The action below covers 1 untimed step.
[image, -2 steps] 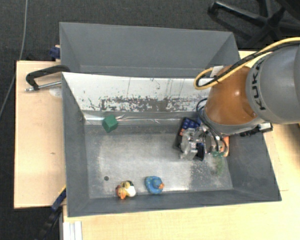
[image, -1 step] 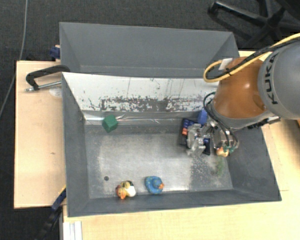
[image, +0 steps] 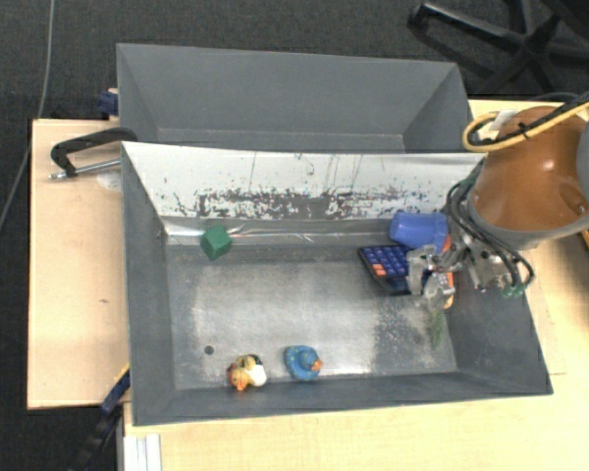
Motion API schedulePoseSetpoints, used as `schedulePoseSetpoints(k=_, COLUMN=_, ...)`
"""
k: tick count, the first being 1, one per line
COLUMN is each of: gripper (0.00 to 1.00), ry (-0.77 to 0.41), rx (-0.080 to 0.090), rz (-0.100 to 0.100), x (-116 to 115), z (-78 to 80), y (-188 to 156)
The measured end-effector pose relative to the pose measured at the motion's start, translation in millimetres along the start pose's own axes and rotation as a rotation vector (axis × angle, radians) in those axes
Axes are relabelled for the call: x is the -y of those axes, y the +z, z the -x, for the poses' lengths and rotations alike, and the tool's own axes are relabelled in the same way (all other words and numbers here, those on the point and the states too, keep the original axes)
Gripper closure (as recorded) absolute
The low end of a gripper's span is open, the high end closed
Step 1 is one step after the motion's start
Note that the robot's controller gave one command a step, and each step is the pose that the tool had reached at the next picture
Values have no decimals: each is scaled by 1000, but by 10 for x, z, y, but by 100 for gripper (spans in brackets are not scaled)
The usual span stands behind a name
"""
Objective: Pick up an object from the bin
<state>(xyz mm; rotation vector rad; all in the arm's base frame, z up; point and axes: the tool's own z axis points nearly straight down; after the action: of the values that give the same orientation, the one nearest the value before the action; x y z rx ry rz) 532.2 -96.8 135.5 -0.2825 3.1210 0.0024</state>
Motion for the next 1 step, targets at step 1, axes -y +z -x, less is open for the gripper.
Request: schedulePoseSetpoints(k=1, gripper=0, ry=-1, rx=1, rz=0, x=0, z=4, y=-4)
